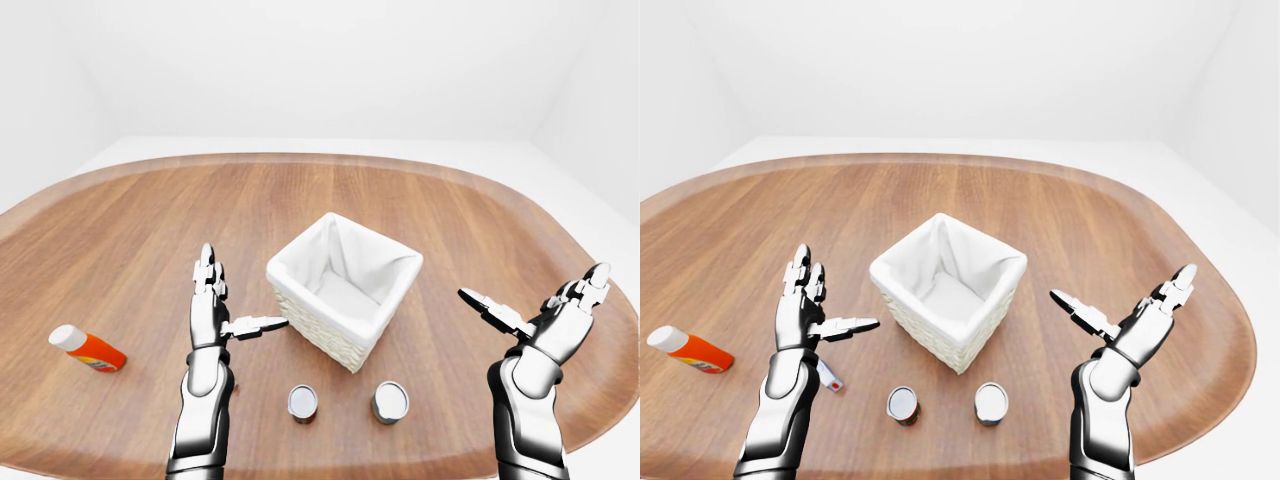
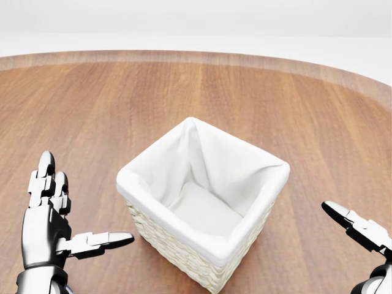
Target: Pick up the alphabet soup and the cream cheese box, and put them in the basket.
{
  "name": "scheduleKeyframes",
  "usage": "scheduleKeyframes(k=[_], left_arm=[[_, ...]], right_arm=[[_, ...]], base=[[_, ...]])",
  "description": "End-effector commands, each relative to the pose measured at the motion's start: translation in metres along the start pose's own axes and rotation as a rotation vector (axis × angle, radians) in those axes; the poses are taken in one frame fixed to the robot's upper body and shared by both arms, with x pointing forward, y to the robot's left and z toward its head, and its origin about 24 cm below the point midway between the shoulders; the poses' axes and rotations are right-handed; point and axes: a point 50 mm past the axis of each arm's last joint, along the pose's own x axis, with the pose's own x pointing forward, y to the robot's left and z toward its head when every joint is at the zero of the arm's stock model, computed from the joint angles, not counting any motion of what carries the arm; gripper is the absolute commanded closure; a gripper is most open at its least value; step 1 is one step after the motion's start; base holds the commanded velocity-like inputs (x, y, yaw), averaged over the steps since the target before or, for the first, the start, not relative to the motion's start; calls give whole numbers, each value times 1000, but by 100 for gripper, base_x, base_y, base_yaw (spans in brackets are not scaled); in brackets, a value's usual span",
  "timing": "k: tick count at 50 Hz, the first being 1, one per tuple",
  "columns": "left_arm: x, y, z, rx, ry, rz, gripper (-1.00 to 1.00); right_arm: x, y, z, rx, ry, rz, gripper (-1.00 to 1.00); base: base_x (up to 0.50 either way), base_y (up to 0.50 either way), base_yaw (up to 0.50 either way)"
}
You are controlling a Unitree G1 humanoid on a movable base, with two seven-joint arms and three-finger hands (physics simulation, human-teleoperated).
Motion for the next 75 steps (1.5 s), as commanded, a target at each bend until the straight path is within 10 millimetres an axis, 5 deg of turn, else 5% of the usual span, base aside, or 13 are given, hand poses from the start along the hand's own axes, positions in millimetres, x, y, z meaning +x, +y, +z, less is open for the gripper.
scheduleKeyframes(k=[1,15,28,39,44,75], left_arm=[[0,0,0,11,2,-2,-100],[-1,8,4,44,42,45,-100],[-8,18,37,498,-105,170,-100],[-2,27,54,467,-161,209,-100],[-1,22,70,615,-243,211,-100],[-3,11,82,1372,-308,223,-100]], right_arm=[[0,0,-1,-2,2,0,-100],[1,0,-1,2,6,1,-100],[1,0,0,0,6,2,-100],[1,1,-1,-1,8,2,-100],[1,0,-1,0,5,1,-100],[3,2,-5,-22,7,5,-100]], base=[[11,1,0],[0,0,0],[0,0,0],[0,0,0],[0,0,0],[0,0,0]])
